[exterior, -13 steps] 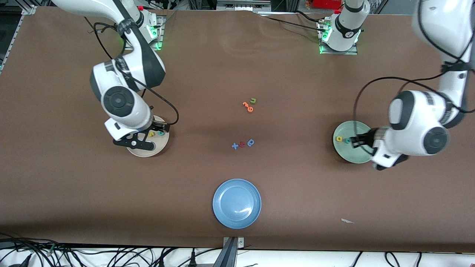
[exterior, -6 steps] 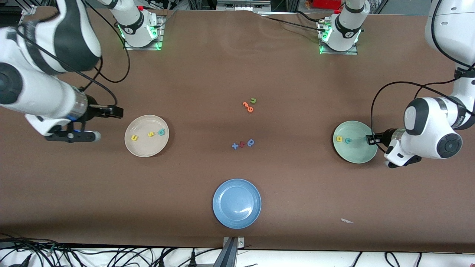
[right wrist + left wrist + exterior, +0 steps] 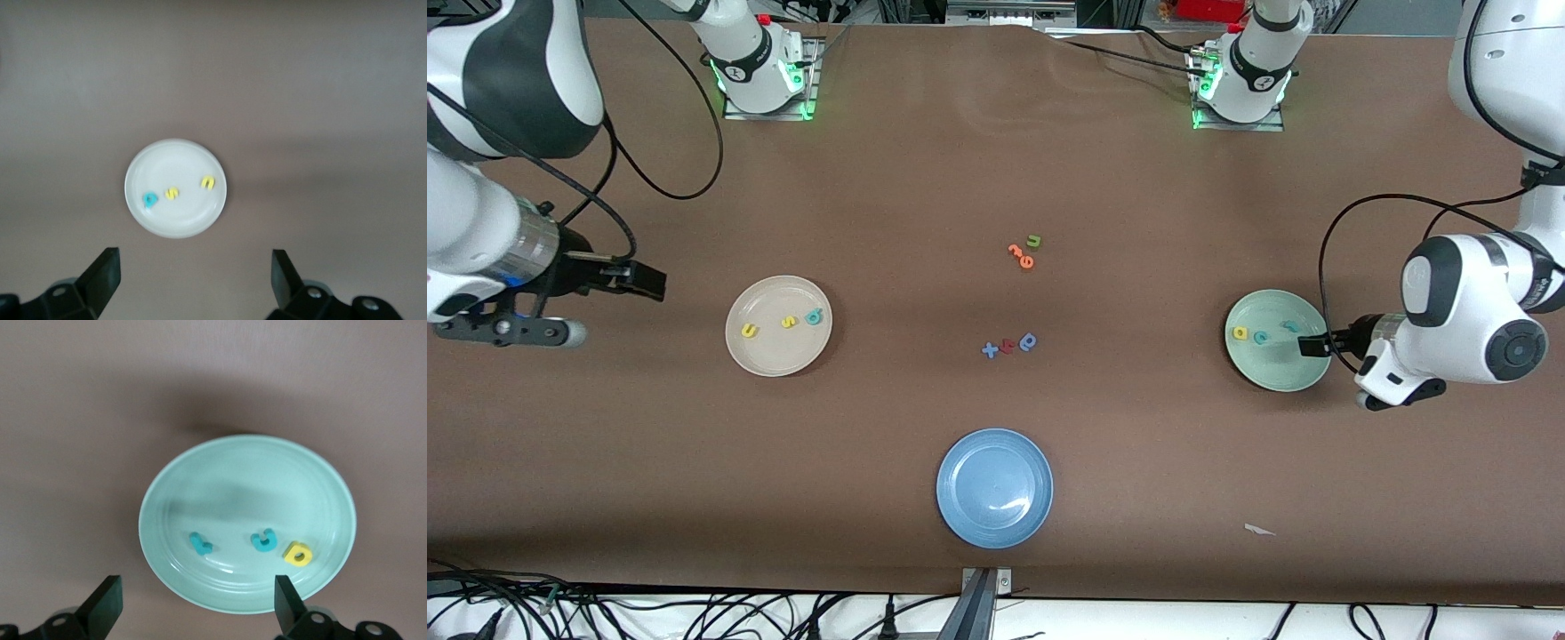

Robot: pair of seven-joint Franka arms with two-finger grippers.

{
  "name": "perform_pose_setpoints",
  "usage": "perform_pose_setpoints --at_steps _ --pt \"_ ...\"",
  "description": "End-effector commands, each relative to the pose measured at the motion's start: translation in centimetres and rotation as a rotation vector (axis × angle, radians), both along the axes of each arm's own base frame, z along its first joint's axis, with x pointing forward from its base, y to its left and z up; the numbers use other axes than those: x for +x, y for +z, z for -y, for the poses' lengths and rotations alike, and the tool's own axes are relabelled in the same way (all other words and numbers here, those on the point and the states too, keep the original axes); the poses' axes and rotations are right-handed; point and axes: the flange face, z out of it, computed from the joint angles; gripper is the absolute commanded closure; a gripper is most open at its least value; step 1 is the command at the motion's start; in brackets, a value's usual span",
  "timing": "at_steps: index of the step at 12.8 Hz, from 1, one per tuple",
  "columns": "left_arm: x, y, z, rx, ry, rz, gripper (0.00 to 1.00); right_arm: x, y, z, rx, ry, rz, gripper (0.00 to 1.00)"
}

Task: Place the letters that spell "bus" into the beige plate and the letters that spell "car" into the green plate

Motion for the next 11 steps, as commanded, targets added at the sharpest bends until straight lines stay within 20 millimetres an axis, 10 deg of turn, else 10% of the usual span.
perform_pose_setpoints --at_steps 1,3,11 --pt "1.4 5.0 -2.0 0.031 0.011 0.086 0.0 -4.5 0.4 4.3 0.041 -0.013 -0.016 0.0" --pt "2.7 8.0 -2.4 0.038 0.022 0.15 0.0 -7.8 0.4 8.9 0.057 -0.012 0.051 0.0" --pt "3.0 8.6 -2.3 0.04 0.045 0.166 0.0 -8.8 1.7 6.1 0.041 0.017 0.084 0.0"
